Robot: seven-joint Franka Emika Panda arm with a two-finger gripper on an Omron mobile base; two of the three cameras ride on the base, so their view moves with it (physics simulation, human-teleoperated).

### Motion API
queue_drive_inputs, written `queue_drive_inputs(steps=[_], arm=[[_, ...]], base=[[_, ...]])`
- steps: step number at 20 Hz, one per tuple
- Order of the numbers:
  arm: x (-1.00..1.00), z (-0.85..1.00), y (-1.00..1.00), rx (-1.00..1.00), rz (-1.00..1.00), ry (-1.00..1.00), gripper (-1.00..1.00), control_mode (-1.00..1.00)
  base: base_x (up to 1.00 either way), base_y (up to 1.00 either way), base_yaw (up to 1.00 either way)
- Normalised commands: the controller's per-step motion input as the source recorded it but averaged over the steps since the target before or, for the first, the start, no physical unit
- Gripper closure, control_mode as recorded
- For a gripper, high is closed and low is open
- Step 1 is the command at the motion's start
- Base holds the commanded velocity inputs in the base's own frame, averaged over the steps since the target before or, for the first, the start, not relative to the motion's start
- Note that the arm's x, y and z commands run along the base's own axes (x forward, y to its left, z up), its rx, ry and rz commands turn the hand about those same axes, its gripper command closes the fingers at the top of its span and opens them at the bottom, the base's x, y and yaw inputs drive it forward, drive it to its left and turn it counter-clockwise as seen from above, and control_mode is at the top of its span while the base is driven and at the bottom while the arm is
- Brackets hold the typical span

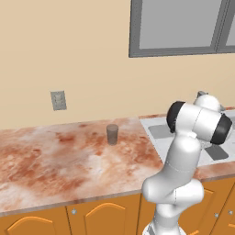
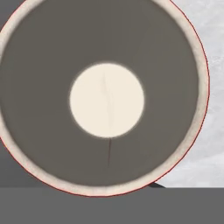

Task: Move any existing items from the left basin to the right basin for drying. Then move the glass cup from the counter to the left basin of the sink for washing.

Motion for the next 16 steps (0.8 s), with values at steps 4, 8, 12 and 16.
queue_drive_inputs(steps=[4,8,12,16], arm=[[-0.11,0.57,-0.07,0.00,-0.01,0.00,1.00,-1.00],[-0.18,0.45,-0.13,0.00,-0.03,0.00,1.00,-1.00],[-0.18,0.36,-0.24,0.00,-0.07,0.00,1.00,-1.00],[-0.16,0.30,-0.32,0.00,-0.09,0.00,1.00,-1.00]], base=[[0.00,0.00,0.00],[0.00,0.00,0.00],[0.00,0.00,0.00],[0.00,0.00,0.00]])
